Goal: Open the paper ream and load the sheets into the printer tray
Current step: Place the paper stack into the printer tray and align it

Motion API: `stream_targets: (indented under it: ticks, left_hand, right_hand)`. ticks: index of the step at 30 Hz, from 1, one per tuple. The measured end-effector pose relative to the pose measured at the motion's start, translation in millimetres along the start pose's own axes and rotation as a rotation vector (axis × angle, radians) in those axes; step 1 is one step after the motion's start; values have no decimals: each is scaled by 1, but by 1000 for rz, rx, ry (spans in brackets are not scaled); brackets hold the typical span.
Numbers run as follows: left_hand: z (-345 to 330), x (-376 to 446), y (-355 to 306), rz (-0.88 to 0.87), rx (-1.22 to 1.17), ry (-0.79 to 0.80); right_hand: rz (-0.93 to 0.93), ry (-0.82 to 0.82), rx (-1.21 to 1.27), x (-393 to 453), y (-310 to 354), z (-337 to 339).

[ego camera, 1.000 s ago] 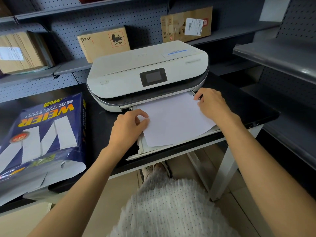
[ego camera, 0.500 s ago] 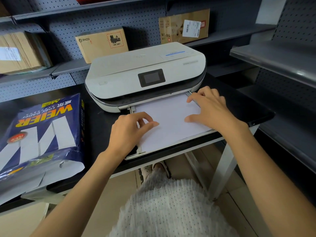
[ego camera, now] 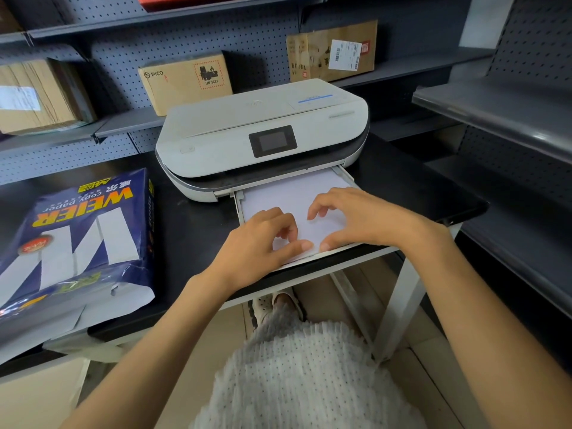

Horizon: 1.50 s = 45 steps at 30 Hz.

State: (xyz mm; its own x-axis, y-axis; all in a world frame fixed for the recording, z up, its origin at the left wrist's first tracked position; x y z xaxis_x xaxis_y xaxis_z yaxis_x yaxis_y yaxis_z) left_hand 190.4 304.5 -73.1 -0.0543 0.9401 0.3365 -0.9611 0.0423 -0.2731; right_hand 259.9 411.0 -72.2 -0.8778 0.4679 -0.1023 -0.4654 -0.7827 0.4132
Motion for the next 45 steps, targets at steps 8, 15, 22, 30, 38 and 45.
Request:
stream_targets:
  ticks: [8, 15, 22, 30, 38, 45]
  left_hand:
    - [-7, -2, 4, 1, 37, 47]
    - [-3, 0, 5, -10, 51, 25]
    - [-5, 2, 4, -10, 53, 44]
    - [-2, 3, 5, -20, 66, 6]
    - [-2, 2, 13, 35, 61, -7]
    - [4, -2, 17, 47, 74, -50]
  right_hand:
    - [30, 1, 7, -1, 2, -3]
    - [43, -29, 29, -2, 3, -1]
    - [0, -7, 100, 2, -2, -2]
    - [-1, -38, 108, 1, -1, 1]
    - [-13, -48, 96, 2, 0, 2]
    - [-54, -77, 113, 5, -9, 4]
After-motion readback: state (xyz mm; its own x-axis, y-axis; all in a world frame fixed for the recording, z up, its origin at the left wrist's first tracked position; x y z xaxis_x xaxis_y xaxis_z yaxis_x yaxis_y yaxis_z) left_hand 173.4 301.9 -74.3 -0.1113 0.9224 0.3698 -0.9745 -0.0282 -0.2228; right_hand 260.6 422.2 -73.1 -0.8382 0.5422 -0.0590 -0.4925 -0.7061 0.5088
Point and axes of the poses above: each hand's wrist, its own x-axis towards the middle knuckle, its own z-axis out of the back of the hand, y = z × x, the point moved 10 cm from there along x, towards the middle knuckle, and after that the axes turned 15 degrees about -z, right-handed, at the moved point
